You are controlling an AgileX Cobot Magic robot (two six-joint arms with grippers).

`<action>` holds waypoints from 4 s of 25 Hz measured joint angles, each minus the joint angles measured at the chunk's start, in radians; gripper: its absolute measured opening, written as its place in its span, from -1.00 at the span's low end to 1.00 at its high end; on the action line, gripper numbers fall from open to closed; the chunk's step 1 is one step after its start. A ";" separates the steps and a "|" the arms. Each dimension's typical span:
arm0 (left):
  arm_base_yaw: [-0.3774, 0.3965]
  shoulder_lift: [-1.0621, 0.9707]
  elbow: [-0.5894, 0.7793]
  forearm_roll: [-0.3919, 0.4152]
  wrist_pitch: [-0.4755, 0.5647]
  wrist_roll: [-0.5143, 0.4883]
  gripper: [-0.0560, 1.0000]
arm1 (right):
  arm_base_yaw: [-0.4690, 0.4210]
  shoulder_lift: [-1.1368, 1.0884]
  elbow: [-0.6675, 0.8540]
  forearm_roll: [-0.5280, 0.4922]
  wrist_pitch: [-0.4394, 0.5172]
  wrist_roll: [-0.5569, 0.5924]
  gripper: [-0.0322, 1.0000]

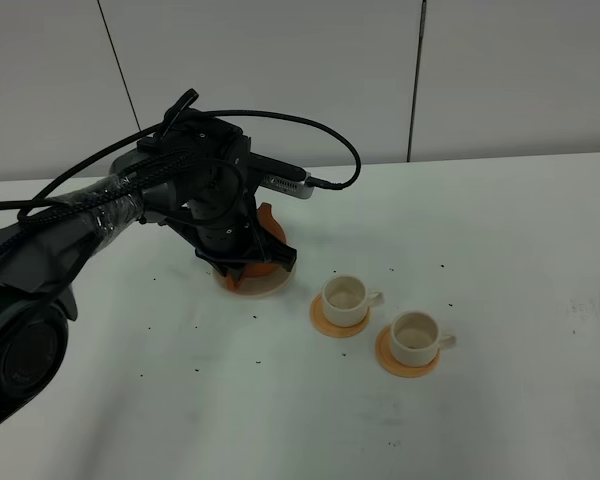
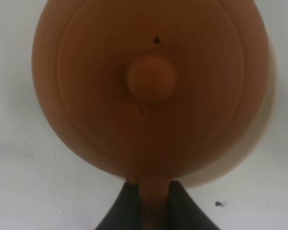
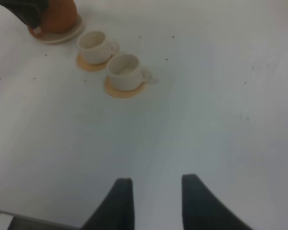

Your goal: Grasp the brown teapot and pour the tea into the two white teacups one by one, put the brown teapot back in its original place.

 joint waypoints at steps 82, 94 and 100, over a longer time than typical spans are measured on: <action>-0.224 -0.126 0.000 0.036 -0.141 1.115 -0.58 | 0.000 0.000 0.000 0.001 0.000 0.000 -0.47; -0.263 -0.088 0.000 0.145 -0.181 1.172 -0.58 | 0.000 0.000 0.000 0.002 0.000 0.000 -0.47; -0.263 -0.088 0.000 0.149 -0.196 1.239 -0.58 | 0.000 0.000 0.000 0.002 0.000 0.000 -0.47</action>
